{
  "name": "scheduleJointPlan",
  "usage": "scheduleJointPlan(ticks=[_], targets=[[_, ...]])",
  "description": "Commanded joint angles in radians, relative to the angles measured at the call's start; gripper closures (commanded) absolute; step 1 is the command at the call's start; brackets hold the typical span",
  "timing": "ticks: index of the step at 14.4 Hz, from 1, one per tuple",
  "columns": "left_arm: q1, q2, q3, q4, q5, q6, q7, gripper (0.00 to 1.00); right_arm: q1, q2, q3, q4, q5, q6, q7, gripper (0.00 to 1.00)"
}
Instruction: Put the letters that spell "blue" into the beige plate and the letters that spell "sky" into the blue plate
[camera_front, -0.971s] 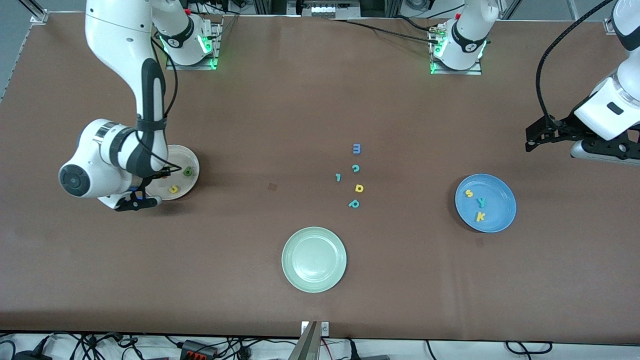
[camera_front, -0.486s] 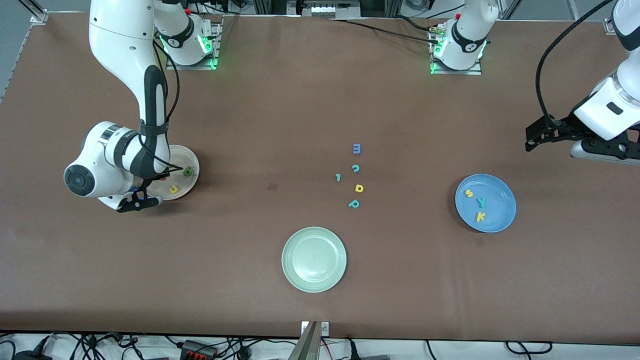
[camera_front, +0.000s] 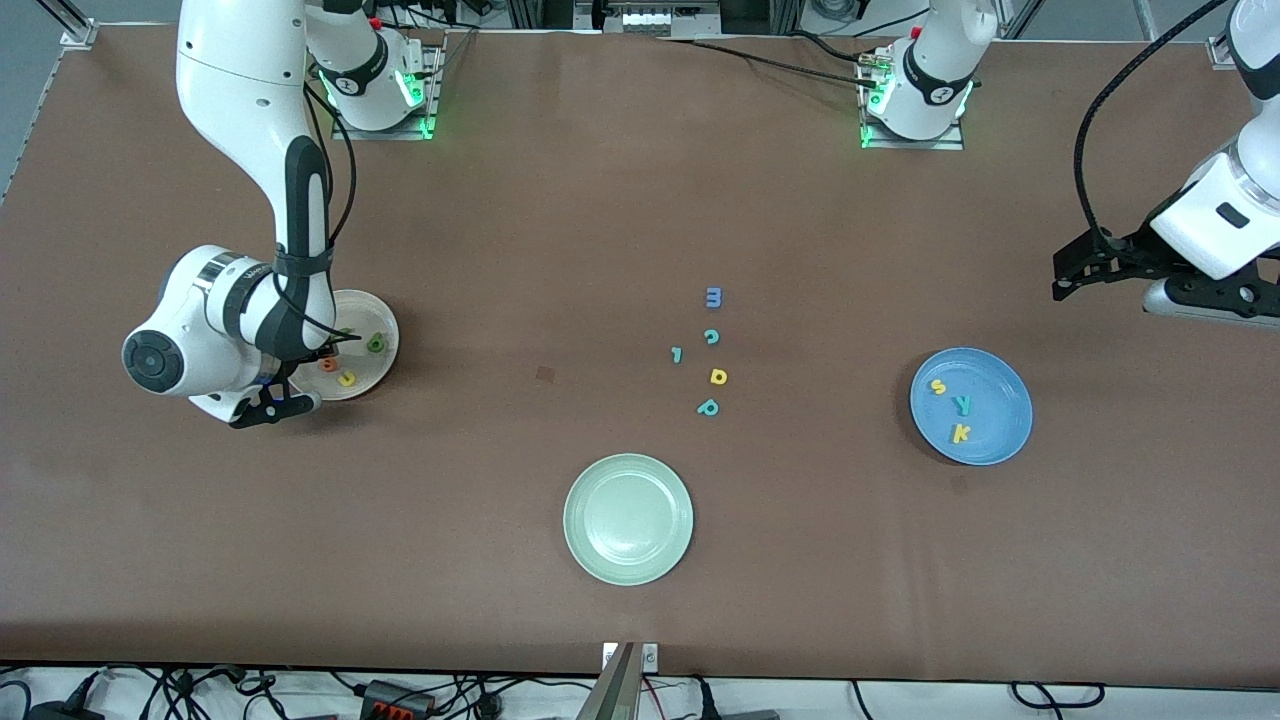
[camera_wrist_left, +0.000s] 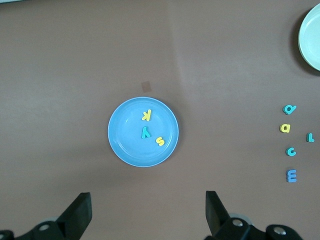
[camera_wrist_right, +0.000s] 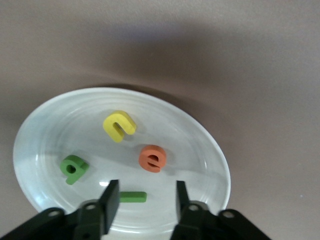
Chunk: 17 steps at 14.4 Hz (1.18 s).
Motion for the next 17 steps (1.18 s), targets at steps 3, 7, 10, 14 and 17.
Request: scheduleJointPlan(ticks=[3, 7, 10, 14, 17], targets=[[-0.005, 0.001, -0.005, 0.024, 0.023, -0.026, 0.009, 0.00, 0.004, -0.020, 0.003, 0.017, 0.021, -0.006, -0.016, 0.00], [-0.004, 0.001, -0.007, 0.024, 0.021, -0.027, 0.009, 0.00, 0.005, -0.022, 0.001, 0.045, 0.021, -0.006, -0.016, 0.00], [-0.002, 0.001, -0.007, 0.024, 0.021, -0.029, 0.009, 0.00, 0.005, -0.022, -0.003, 0.082, 0.021, -0.009, -0.019, 0.00], [-0.004, 0.001, -0.008, 0.024, 0.021, -0.030, 0.009, 0.00, -0.010, -0.078, 0.000, 0.116, 0.021, -0.026, 0.002, 0.00], [-0.004, 0.001, -0.007, 0.024, 0.023, -0.029, 0.009, 0.00, -0.063, -0.187, 0.105, 0.117, -0.062, -0.012, 0.170, 0.00]])
